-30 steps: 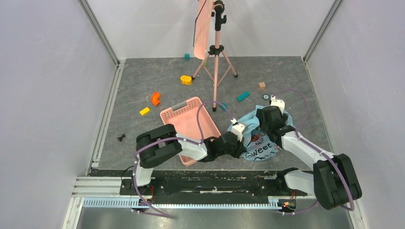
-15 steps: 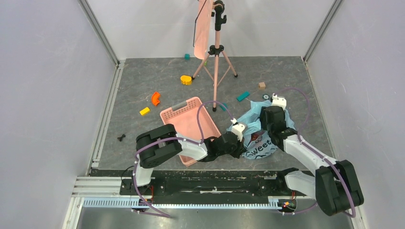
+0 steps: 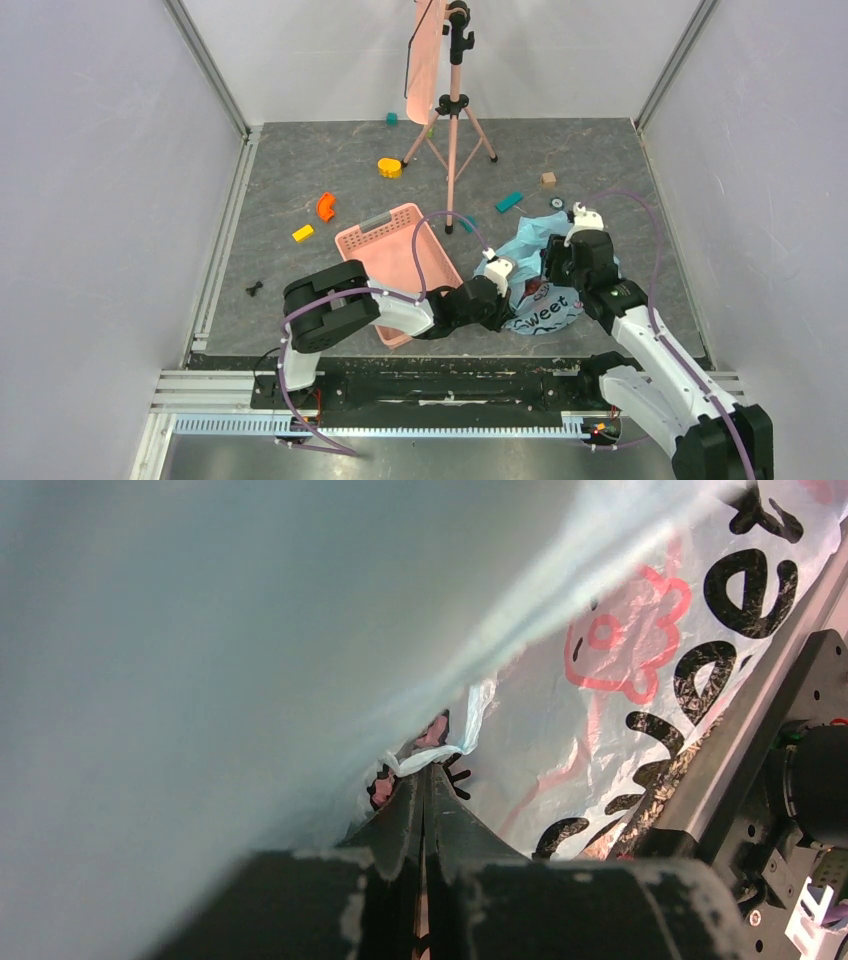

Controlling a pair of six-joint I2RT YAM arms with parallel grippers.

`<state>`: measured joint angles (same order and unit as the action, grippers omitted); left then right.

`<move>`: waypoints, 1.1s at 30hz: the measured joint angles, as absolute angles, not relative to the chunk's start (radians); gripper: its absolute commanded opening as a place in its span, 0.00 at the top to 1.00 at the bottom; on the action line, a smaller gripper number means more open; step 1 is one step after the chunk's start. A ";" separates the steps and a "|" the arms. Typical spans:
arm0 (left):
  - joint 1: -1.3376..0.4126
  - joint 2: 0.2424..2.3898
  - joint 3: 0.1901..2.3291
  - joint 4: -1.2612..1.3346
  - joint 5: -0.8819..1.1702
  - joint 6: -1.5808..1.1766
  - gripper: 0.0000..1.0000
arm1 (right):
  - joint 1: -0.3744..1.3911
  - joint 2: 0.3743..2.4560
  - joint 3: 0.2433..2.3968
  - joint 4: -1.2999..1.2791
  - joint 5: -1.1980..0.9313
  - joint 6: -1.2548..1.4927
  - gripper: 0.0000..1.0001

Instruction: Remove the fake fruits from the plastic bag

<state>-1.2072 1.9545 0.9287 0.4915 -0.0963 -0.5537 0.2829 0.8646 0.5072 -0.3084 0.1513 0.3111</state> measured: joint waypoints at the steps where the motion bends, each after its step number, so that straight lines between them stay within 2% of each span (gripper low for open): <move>1: -1.207 1.952 0.928 0.487 -0.097 -0.554 0.98 | 0.283 0.848 0.508 -0.326 0.117 0.312 0.69; 3: -1.206 1.948 0.928 0.477 -0.099 -0.554 0.98 | 0.283 0.831 0.508 -0.355 0.036 0.314 0.75; 6: -1.206 1.943 0.925 0.470 -0.099 -0.554 0.98 | 0.283 0.830 0.497 -0.368 -0.052 0.317 0.77; 12: -1.206 1.936 0.916 0.469 -0.100 -0.554 0.98 | 0.283 0.901 0.472 -0.343 -0.046 0.318 0.80; 21: -1.206 1.936 0.916 0.470 -0.100 -0.554 0.98 | 0.283 1.062 0.439 -0.068 -0.024 0.303 0.69; 33: -1.206 1.936 0.916 0.470 -0.100 -0.554 0.98 | 0.283 1.084 0.445 0.075 0.136 0.299 0.46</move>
<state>-1.2057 1.9362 0.9157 0.4698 -0.0998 -0.5537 0.2832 1.0840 0.4446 0.0753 0.1360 0.2985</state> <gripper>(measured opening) 0.026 0.500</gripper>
